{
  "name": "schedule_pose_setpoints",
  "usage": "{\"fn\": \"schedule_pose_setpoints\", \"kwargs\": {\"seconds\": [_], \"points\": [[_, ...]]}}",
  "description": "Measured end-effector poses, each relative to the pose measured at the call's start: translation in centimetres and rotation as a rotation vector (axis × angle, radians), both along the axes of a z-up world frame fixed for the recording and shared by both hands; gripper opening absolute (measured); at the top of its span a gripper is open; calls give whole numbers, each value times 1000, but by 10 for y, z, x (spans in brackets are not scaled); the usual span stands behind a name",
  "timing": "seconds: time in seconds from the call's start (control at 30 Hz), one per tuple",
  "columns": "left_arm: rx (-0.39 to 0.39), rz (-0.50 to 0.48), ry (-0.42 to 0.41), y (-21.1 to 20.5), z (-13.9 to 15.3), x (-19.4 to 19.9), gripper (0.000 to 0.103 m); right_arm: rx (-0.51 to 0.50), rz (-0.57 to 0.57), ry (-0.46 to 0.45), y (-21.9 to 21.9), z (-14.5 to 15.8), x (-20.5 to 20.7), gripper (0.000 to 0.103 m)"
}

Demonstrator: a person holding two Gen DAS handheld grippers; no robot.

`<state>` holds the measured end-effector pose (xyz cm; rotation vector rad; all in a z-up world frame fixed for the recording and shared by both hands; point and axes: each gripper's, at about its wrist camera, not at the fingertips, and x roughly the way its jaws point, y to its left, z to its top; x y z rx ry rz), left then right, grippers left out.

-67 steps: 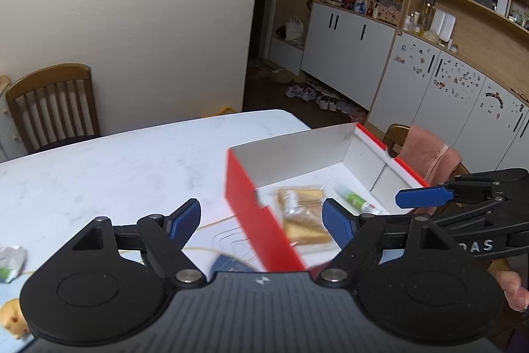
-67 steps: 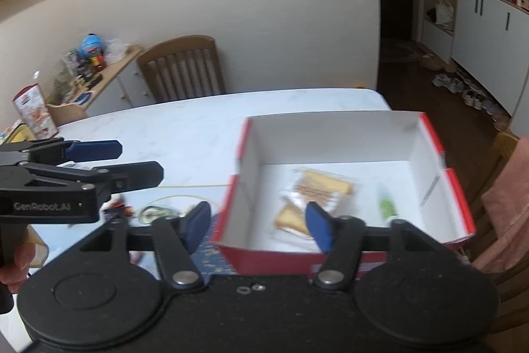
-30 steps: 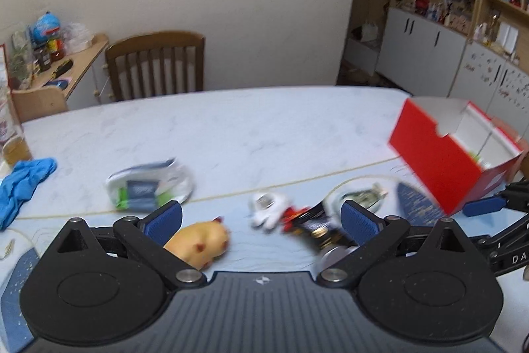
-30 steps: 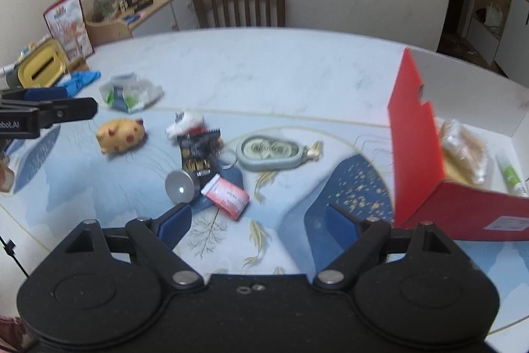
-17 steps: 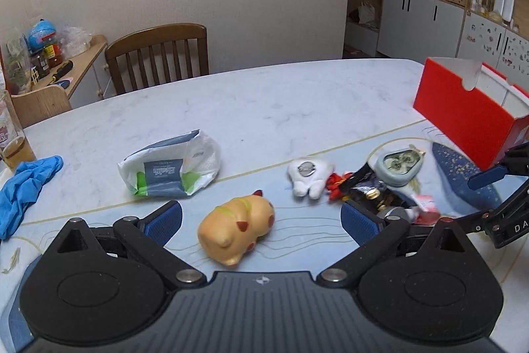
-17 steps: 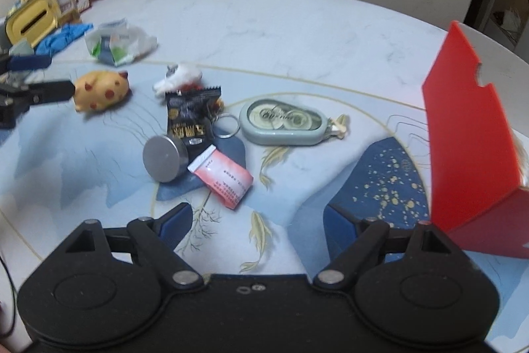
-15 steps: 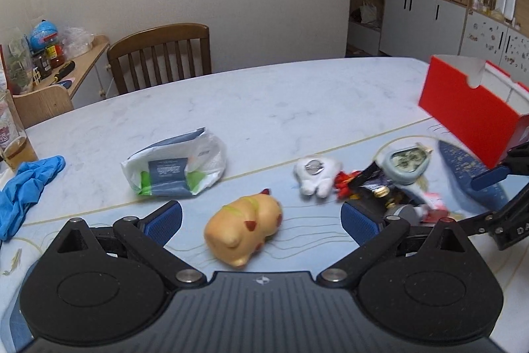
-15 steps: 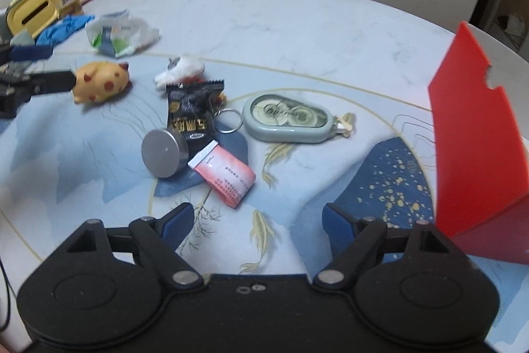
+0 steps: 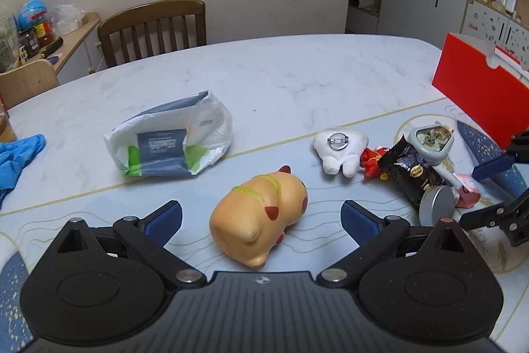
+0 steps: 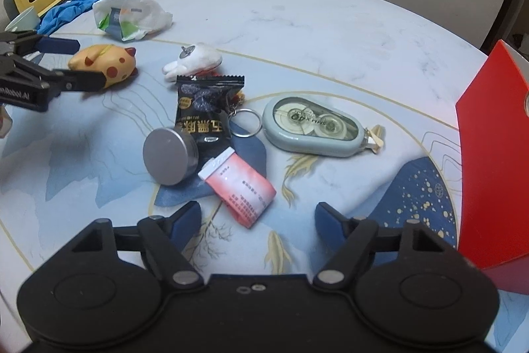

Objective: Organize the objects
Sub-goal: 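Grasp the yellow pig toy with the left gripper while the right grasps the pink packet, then carry the pig toy and pink packet over the red shoebox with both grippers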

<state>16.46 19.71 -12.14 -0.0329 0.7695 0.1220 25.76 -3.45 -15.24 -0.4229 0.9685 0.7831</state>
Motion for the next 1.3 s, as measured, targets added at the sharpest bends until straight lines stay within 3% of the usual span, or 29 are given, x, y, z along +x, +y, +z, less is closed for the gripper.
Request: {"fn": "schedule_pose_setpoints", "kwargs": {"seconds": [0.4, 0.6, 0.73, 0.87, 0.97, 1.3], "points": [[-11, 17, 39, 4, -19, 16, 102, 19, 33, -13, 11, 0, 2, 70], [-33, 36, 49, 5, -22, 20, 101, 29, 33, -18, 12, 1, 2, 54], [-9, 36, 52, 0, -22, 20, 88, 26, 46, -20, 12, 3, -3, 41], [-5, 34, 51, -3, -18, 19, 66, 21, 45, -25, 10, 5, -9, 39], [-4, 30, 61, -5, -15, 19, 58, 17, 35, -25, 9, 5, -13, 39], [-23, 37, 80, -30, -2, 3, 55, 53, -51, -6, -16, 17, -28, 38]]}}
